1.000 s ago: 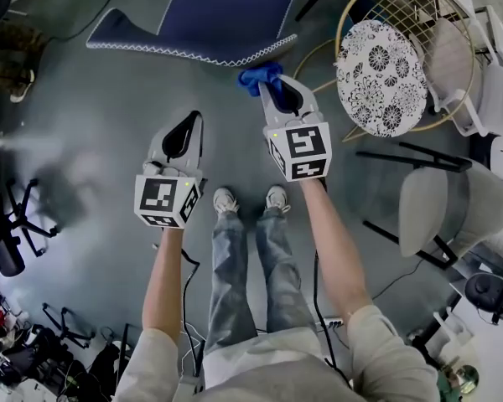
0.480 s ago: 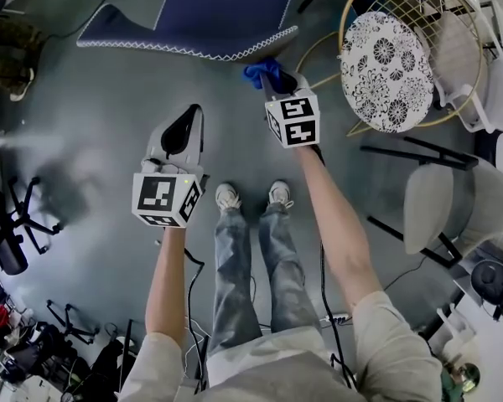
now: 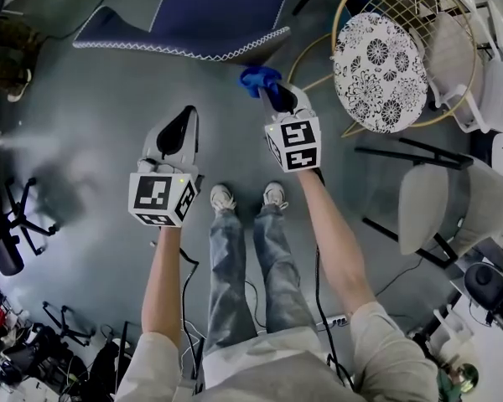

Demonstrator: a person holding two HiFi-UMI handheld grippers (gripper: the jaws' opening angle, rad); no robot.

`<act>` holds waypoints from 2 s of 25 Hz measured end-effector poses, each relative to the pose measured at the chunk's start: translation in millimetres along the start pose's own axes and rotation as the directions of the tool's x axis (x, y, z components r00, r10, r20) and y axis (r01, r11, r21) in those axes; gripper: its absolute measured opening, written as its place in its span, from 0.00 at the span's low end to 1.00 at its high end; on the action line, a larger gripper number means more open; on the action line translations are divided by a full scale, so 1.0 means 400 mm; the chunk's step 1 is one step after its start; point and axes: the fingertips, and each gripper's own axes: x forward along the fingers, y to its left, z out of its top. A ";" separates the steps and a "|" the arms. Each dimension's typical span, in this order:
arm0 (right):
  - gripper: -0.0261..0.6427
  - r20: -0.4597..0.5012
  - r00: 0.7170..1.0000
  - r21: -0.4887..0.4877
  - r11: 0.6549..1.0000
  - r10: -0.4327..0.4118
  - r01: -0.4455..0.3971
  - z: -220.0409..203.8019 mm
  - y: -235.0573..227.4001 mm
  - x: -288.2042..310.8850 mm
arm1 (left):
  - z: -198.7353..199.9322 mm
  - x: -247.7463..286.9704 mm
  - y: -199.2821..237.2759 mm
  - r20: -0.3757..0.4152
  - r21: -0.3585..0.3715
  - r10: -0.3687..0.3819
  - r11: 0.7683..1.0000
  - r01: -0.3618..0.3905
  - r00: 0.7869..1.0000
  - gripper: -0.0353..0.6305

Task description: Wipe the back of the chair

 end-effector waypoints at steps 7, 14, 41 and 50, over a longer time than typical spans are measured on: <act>0.12 0.142 0.990 -0.047 0.999 0.016 -0.009 0.150 0.043 -0.133 | -0.002 0.010 -0.024 0.006 -0.004 -0.001 1.000 0.001 1.000 0.06; 0.12 0.325 0.945 -0.112 0.994 0.021 0.017 0.385 0.080 -0.241 | -0.003 0.011 -0.054 0.008 0.000 -0.011 1.000 0.011 1.000 0.06; 0.12 -0.049 0.999 -0.012 1.000 -0.009 0.009 0.041 -0.074 0.076 | -0.020 0.050 -0.033 -0.016 -0.015 -0.015 1.000 0.015 1.000 0.06; 0.12 -0.130 0.991 -0.004 0.999 0.035 -0.036 -0.036 -0.092 0.152 | -0.010 0.075 -0.015 -0.018 -0.014 -0.020 1.000 0.020 1.000 0.06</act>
